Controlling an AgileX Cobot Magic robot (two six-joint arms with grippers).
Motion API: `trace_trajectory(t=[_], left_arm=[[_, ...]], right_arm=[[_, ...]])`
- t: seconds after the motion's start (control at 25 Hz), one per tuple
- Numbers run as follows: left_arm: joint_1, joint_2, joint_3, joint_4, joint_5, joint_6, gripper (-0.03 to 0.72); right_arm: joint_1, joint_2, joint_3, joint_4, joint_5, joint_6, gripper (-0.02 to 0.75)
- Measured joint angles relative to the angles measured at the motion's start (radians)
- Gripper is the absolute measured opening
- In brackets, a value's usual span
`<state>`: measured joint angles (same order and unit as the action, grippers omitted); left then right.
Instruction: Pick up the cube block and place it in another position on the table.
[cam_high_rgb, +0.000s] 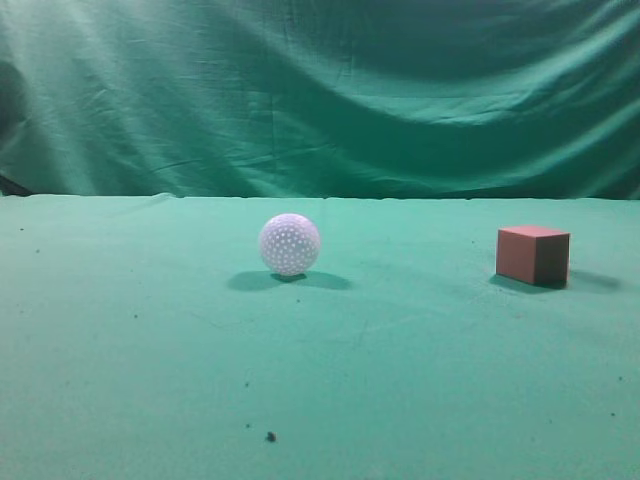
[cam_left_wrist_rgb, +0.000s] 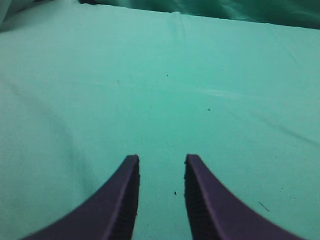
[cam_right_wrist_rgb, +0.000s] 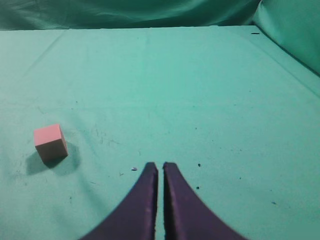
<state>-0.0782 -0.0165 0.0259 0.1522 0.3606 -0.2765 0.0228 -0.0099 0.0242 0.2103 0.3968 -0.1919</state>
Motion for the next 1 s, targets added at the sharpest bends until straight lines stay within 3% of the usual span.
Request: trace_trajectory(t=[0.72, 0.8, 0.92, 1.0], left_arm=[[0.000, 0.000, 0.000, 0.000, 0.000, 0.000, 0.262], [0.000, 0.000, 0.000, 0.000, 0.000, 0.000, 0.262], [0.000, 0.000, 0.000, 0.000, 0.000, 0.000, 0.262], [0.000, 0.000, 0.000, 0.000, 0.000, 0.000, 0.262]], right_arm=[[0.000, 0.000, 0.000, 0.000, -0.025, -0.006, 0.000], [0.000, 0.000, 0.002, 0.075, -0.124, 0.013, 0.000], [0.000, 0.000, 0.004, 0.287, -0.374, 0.036, 0.000], [0.000, 0.000, 0.004, 0.339, -0.540, 0.037, 0.000]])
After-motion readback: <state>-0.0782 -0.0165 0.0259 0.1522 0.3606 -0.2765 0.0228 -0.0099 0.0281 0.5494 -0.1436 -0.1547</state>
